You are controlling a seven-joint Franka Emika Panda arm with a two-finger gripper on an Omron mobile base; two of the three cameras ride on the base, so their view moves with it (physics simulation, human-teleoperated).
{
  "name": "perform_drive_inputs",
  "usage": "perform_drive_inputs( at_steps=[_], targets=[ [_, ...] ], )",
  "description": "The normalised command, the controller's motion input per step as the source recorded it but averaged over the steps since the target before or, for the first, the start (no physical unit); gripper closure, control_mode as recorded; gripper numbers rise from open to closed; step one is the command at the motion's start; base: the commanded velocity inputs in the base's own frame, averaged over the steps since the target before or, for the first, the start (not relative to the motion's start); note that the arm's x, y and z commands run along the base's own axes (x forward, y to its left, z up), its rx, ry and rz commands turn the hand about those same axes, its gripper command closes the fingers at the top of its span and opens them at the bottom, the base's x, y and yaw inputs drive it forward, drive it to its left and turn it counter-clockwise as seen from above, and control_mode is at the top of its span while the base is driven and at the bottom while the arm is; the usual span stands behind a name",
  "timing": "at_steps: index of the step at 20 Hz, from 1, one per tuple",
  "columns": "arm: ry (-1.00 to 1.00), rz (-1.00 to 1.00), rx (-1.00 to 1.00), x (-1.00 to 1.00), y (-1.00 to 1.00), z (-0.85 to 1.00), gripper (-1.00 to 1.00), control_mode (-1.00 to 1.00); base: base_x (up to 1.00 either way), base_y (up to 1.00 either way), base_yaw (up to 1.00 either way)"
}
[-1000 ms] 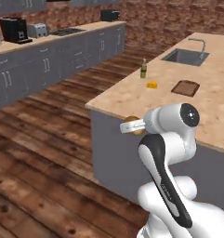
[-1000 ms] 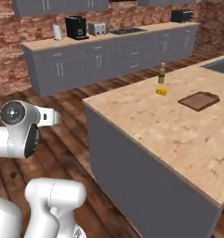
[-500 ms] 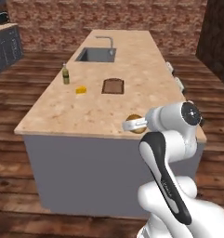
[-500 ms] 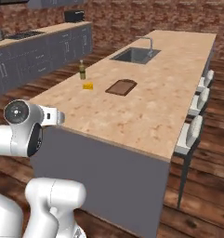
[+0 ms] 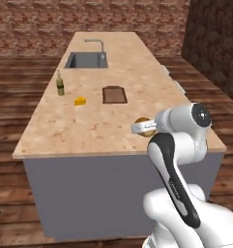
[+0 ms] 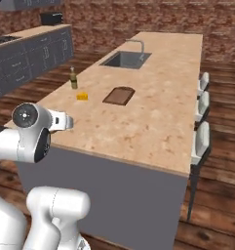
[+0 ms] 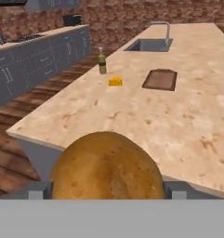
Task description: Retrieve the reheated potato from the microwave, then place the potato, cheese, and condiment on the cutting board.
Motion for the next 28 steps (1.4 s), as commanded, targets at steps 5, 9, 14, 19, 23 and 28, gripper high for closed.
perform_drive_inputs(
  at_steps=[5, 9, 14, 19, 23, 28],
  targets=[
    [0.0, 0.0, 0.0, 0.0, 0.0, 0.0, 1.0, 1.0, 0.22, 0.79, -0.06],
    [0.0, 0.0, 0.0, 0.0, 0.0, 0.0, 1.0, 1.0, 0.21, 0.79, -0.09],
    [0.0, 0.0, 0.0, 0.0, 0.0, 0.0, 1.0, 1.0, 0.29, 0.76, -0.13],
    [0.0, 0.0, 0.0, 0.0, 0.0, 0.0, 1.0, 1.0, 0.28, 0.75, -0.15],
    [0.0, 0.0, 0.0, 0.0, 0.0, 0.0, 1.0, 1.0, 0.25, 0.77, -0.16],
    [0.0, 0.0, 0.0, 0.0, 0.0, 0.0, 1.0, 1.0, 0.25, 0.77, -0.16]
  ],
)
